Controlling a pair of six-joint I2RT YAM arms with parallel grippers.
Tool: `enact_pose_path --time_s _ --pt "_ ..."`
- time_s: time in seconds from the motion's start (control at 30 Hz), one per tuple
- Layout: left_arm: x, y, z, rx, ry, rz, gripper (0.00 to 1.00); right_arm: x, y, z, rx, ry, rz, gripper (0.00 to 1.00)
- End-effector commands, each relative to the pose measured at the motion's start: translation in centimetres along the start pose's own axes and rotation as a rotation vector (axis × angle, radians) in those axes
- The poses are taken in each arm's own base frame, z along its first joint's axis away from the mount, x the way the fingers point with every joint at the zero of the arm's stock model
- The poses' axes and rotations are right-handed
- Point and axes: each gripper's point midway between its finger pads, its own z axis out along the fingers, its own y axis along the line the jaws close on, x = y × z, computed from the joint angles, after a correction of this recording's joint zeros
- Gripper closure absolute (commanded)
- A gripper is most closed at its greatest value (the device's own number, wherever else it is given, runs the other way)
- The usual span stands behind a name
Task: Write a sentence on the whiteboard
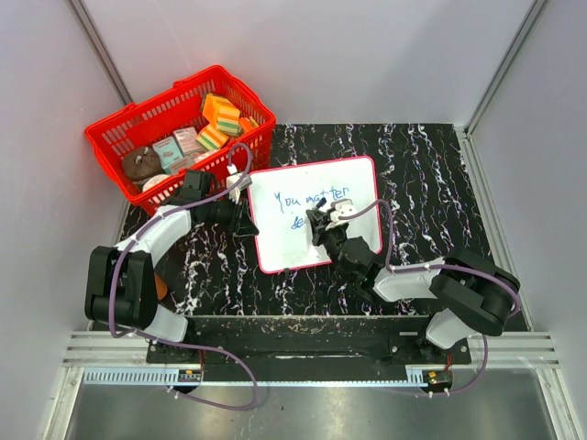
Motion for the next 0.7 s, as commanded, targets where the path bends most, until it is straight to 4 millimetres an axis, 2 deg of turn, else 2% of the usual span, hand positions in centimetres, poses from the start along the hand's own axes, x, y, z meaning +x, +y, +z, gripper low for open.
enact_pose_path --time_s 0.0,0.3,0.67 --pt "-1.8 -0.2 -0.5 -0.007 -0.054 0.119 1.00 -1.0 0.3 0.9 0.008 -0.033 0.031 1.00" --pt "-1.9 -0.3 -0.6 -0.008 -0.057 0.121 1.00 -0.9 -1.2 0.7 0.065 -0.030 0.020 1.00" --pt "-1.9 -0.3 -0.6 -0.007 -0.057 0.121 1.00 -2.1 -2.4 0.8 0.112 -0.059 0.023 1.00"
